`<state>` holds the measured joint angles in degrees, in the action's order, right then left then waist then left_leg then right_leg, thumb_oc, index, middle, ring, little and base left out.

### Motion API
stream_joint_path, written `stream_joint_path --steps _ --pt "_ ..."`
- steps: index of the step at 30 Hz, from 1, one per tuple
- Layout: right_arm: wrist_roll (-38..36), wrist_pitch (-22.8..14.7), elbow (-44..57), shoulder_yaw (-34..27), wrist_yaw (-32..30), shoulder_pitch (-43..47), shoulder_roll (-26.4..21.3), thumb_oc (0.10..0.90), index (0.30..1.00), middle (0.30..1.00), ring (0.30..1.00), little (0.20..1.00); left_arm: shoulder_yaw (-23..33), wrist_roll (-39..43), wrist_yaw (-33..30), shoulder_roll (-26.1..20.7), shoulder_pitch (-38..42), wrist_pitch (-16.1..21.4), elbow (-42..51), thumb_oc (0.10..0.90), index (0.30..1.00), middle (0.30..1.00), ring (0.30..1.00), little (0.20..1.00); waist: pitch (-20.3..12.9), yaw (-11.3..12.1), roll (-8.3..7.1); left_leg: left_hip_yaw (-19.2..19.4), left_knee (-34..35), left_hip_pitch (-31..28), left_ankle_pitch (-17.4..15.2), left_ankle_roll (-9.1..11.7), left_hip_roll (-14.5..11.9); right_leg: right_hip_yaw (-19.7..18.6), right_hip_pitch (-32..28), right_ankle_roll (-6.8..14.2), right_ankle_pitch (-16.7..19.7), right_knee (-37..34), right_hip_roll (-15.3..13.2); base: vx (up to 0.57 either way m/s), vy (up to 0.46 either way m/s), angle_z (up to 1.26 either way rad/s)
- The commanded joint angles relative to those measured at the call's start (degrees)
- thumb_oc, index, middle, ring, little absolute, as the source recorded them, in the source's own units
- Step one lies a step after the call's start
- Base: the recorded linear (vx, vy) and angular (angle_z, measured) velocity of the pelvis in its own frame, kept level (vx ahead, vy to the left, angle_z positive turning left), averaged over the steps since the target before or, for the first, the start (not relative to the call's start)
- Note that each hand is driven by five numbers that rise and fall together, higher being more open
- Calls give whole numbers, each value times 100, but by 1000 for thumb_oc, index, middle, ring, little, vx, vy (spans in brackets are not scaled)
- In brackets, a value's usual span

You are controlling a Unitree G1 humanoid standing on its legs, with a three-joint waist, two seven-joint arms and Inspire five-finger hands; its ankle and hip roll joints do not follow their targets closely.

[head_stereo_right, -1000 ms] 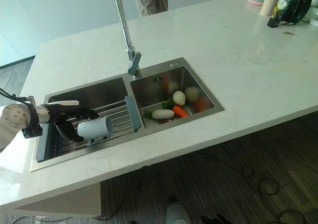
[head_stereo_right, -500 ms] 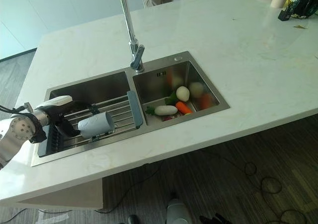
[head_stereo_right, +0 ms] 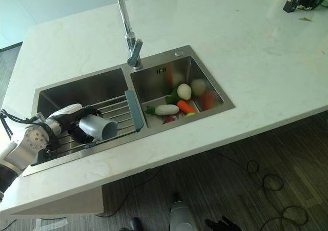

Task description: Place the dishes in the dishwasher.

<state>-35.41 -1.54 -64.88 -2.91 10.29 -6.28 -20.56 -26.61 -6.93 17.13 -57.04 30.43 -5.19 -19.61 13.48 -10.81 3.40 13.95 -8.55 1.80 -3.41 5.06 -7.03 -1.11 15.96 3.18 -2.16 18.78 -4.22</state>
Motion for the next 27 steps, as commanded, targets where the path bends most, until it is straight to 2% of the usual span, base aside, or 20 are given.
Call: stream_joint_path --steps 1,12,27 --pt "107 -144 410 65 13 -182 -74 800 900 900 900 900 798 173 57 -217 433 14 97 800 900 900 900 900 -106 -68 -50 -233 -864 396 -1116 -218 -197 -83 -338 683 -705 -159 -284 0 0 0" --pt "75 -196 321 40 33 -164 -133 800 900 900 900 900 699 206 348 -443 515 150 182 800 900 900 900 900 -67 -92 27 -212 -864 382 -1105 -209 -185 -84 -336 684 -703 -159 -310 0 0 0" --pt "45 -190 374 56 14 -147 -129 800 900 900 900 900 675 267 272 -397 540 170 43 800 900 900 900 900 -22 -102 4 -244 -864 404 -1114 -243 -123 -130 -297 685 -676 -159 -295 0 0 0"
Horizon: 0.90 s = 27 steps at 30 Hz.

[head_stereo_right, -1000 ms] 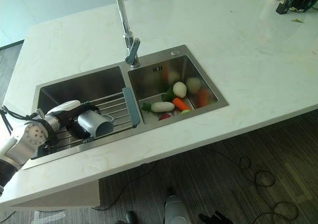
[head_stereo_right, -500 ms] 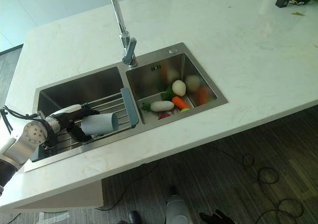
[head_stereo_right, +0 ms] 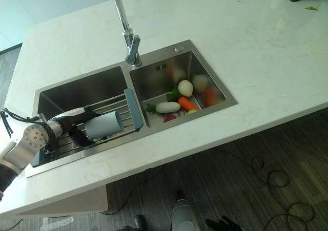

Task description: Place the dishes in the dishwasher.

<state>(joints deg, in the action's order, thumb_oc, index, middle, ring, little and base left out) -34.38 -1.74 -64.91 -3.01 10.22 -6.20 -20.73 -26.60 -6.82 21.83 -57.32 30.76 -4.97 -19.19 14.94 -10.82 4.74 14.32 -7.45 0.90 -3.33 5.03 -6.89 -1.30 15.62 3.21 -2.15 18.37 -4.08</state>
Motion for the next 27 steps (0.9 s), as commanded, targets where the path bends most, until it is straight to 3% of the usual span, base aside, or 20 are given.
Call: stream_joint_path --steps 1,27 --pt "-53 -182 375 68 24 -155 -105 800 900 900 900 900 676 244 -214 -345 512 138 -1 800 900 900 900 900 -162 -104 -134 -281 -974 495 -1121 -242 -136 -117 -260 680 -675 -118 -307 0 0 0" --pt "4 -131 522 98 -50 -150 -24 800 900 900 900 900 960 926 -411 -43 434 -281 -96 800 900 900 900 900 -133 -89 -184 -274 -974 478 -1115 -258 -130 -63 -283 659 -682 -118 -332 0 0 -1"
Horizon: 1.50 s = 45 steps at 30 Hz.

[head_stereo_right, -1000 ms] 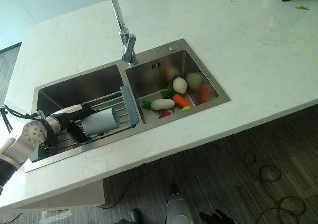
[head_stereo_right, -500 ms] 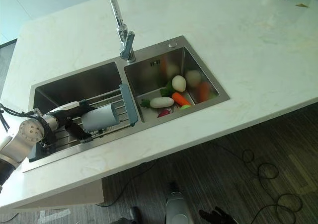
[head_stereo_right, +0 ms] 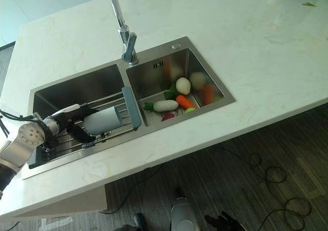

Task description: Place the dishes in the dishwasher.

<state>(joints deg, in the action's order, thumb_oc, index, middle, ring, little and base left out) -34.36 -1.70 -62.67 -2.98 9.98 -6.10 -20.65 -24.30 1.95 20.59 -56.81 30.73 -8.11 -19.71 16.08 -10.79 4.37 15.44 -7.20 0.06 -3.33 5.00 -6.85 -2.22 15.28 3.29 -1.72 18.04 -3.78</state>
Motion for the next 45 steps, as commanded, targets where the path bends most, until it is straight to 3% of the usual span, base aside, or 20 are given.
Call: stream_joint_path --steps 1,23,45 --pt "1 -135 306 105 -38 -154 -25 800 900 900 900 900 724 49 -275 -76 442 33 -56 800 900 900 900 900 -247 -92 -145 -387 -999 562 -1116 -255 -131 28 -249 650 -725 -86 -361 0 0 0" --pt "-34 -117 341 109 -45 -155 -19 800 900 900 900 900 918 733 -316 36 389 -237 -127 800 900 900 900 900 -227 -90 -121 -386 -999 573 -1105 -252 -118 68 -237 641 -729 -86 -380 0 0 0" --pt "-52 -134 411 160 -95 -157 -16 800 900 900 900 900 941 680 -435 53 472 -75 -203 800 900 900 900 900 -202 -146 -94 -363 -999 588 -1086 -244 -126 69 -208 615 -729 -86 -364 0 0 0"
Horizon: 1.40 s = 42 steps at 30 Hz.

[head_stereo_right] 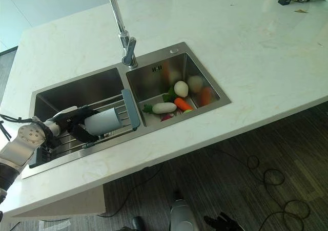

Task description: Place the dishes in the dishwasher.

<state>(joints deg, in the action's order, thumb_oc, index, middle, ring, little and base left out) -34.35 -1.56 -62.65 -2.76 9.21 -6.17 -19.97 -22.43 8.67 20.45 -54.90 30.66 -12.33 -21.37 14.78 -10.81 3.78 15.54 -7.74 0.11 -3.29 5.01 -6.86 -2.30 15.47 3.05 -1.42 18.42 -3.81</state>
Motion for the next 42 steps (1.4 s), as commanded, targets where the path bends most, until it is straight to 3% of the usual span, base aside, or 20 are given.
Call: stream_joint_path --steps 1,28,29,30,42 --pt "-53 -141 419 140 -26 -151 -86 800 900 900 900 900 745 8 -432 -147 494 339 -26 800 900 900 900 900 -72 -147 -35 -372 -945 585 -1089 -245 -123 75 -223 639 -758 -123 -360 0 0 0" --pt "-77 -77 535 181 -70 -157 -105 800 900 900 900 900 507 -358 -466 -123 766 320 -170 800 900 900 900 900 -52 -232 -17 -329 -945 596 -1079 -228 -147 56 -183 626 -752 -123 -333 0 0 0" --pt "-88 -96 502 188 -63 -152 -109 800 900 900 900 900 476 -474 -445 -130 785 367 -173 651 676 676 676 676 -58 -231 -12 -329 -945 595 -1076 -227 -146 57 -185 627 -752 -123 -335 0 0 0" --pt "-89 -102 502 190 -58 -153 -114 800 900 900 900 900 450 -545 -455 -163 807 448 -162 400 300 300 300 300 -56 -235 -7 -327 -945 598 -1077 -226 -147 57 -180 628 -753 -123 -339 0 0 0" --pt "-39 -114 484 174 -14 -151 -163 800 900 900 900 900 198 -941 -232 -318 933 558 72 400 300 300 300 300 -68 -245 23 -331 -945 591 -1096 -233 -125 52 -196 635 -761 -123 -343 0 0 0"
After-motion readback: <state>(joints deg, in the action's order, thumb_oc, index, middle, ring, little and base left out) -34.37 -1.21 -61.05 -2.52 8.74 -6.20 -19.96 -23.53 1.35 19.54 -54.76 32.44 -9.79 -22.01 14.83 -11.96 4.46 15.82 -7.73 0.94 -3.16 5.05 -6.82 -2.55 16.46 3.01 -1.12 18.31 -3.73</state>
